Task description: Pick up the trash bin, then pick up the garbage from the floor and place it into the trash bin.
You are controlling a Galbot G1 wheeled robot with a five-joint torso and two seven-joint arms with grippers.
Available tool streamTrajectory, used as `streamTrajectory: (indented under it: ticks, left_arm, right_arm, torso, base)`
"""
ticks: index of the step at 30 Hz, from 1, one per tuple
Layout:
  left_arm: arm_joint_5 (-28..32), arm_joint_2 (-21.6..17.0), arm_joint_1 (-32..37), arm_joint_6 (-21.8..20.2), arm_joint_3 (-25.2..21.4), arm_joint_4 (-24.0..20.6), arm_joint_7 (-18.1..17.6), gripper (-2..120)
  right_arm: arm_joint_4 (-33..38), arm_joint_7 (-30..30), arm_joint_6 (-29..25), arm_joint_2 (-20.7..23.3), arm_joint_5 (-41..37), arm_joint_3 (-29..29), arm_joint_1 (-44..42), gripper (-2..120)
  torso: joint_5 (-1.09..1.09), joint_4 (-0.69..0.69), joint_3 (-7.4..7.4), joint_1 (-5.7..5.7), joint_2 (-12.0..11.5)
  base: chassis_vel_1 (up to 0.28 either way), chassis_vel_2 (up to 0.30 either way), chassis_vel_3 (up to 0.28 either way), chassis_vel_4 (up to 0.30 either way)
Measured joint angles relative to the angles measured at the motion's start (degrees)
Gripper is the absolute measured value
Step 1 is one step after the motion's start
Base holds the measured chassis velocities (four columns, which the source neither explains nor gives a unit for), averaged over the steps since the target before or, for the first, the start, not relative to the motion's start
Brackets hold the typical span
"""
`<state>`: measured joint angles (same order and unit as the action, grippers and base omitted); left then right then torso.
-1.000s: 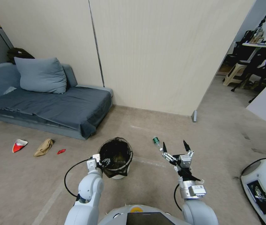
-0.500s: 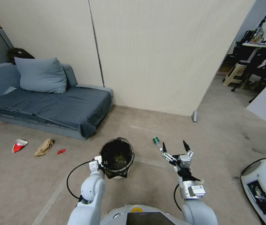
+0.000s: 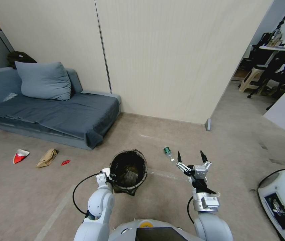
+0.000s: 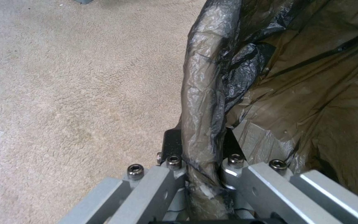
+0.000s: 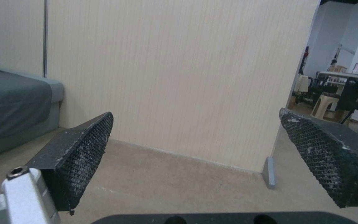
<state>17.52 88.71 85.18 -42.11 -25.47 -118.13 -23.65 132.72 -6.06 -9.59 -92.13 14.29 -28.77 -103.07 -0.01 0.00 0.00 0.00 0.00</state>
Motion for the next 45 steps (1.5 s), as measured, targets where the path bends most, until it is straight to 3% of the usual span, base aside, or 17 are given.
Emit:
streamTrajectory:
  ticks: [7, 13, 20, 28, 37, 45]
  left_arm:
    - [-3.13, 0.45, 1.27, -0.04, -0.47, -3.11, 0.50, 0]
    - [-8.36, 0.51, 3.52, 0.16, 0.09, -8.53, 1.45, 0]
    - [-12.99, -0.22, 7.27, 2.51, 1.87, -16.52, 1.65, 0]
    - [-17.27, -0.37, 12.45, 6.69, 4.23, -21.99, 2.23, 0]
    - [-20.77, -0.22, 15.94, 11.61, 6.13, -23.85, 2.44, 0]
    - [-21.86, 0.26, 15.88, 12.15, 7.45, -23.80, 2.35, 0]
  right_arm:
    - [-0.10, 3.61, -3.42, -0.01, -0.48, -0.26, 0.05, 100]
    - [-0.50, 5.39, -5.58, 0.00, -1.78, -0.33, 0.07, 100]
    - [-0.41, 5.63, -6.28, 0.00, -2.76, -0.76, 0.08, 100]
    - [-0.97, 7.25, -7.32, -0.01, -2.59, -1.00, 0.15, 100]
    - [-1.02, 8.45, -7.68, 0.00, -2.72, -1.62, 0.05, 100]
    - [-1.17, 8.48, -7.68, 0.00, -2.87, -1.47, 0.06, 100]
  torso:
    - [0.01, 0.01, 0.00, 0.00, 0.00]
    - [0.02, 0.02, 0.00, 0.00, -0.01]
    - [0.01, 0.01, 0.00, 0.00, 0.00]
    - [0.01, 0.00, 0.00, 0.00, 0.00]
    - [0.01, 0.01, 0.00, 0.00, 0.00]
    - [0.02, 0.00, 0.00, 0.00, 0.00]
  base:
    - [0.000, 0.000, 0.000, 0.000]
    - [0.000, 0.000, 0.000, 0.000]
    - [0.000, 0.000, 0.000, 0.000]
    - [0.000, 0.000, 0.000, 0.000]
    - [0.000, 0.000, 0.000, 0.000]
    - [0.000, 0.000, 0.000, 0.000]
